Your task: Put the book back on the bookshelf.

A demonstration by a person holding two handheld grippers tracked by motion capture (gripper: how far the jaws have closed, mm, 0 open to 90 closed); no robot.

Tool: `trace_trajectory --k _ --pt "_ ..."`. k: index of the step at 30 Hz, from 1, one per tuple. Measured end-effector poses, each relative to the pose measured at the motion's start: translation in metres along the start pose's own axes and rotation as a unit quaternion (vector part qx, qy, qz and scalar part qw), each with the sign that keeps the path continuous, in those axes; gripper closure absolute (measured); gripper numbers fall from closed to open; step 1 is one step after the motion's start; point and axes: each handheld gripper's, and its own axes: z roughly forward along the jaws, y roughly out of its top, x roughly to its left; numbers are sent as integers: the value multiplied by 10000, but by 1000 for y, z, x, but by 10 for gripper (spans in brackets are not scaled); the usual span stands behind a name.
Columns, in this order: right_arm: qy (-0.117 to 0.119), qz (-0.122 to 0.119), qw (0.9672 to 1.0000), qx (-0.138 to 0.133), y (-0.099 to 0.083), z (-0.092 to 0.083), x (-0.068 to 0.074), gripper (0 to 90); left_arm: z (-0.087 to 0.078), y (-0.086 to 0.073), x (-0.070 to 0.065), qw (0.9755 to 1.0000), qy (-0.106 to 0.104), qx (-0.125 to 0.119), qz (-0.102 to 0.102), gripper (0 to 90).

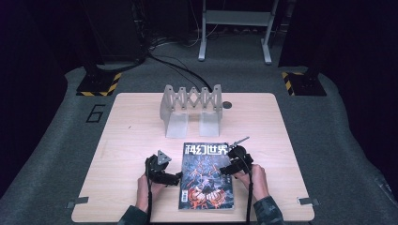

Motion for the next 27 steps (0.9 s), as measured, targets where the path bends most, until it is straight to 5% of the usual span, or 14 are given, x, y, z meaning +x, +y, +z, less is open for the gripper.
trace_trajectory --k 10,15,18,21,27 --pt "69 71 9999 -66 0 0 -3 378 0 0 0 10000 -1 -4 -5 0" --pt "376 205 9986 -297 -6 -2 -12 386 0 0 0 10000 -1 -6 -5 1" --pt "650 431 9961 -421 -9 -3 -18 386 0 0 0 10000 -4 -5 -5 1" --pt "1110 625 9896 -668 -15 -2 -30 402 0 0 0 10000 -6 -4 -3 1" --pt "1301 701 9853 -856 -18 -5 -33 413 0 0 0 10000 -12 -2 6 1"
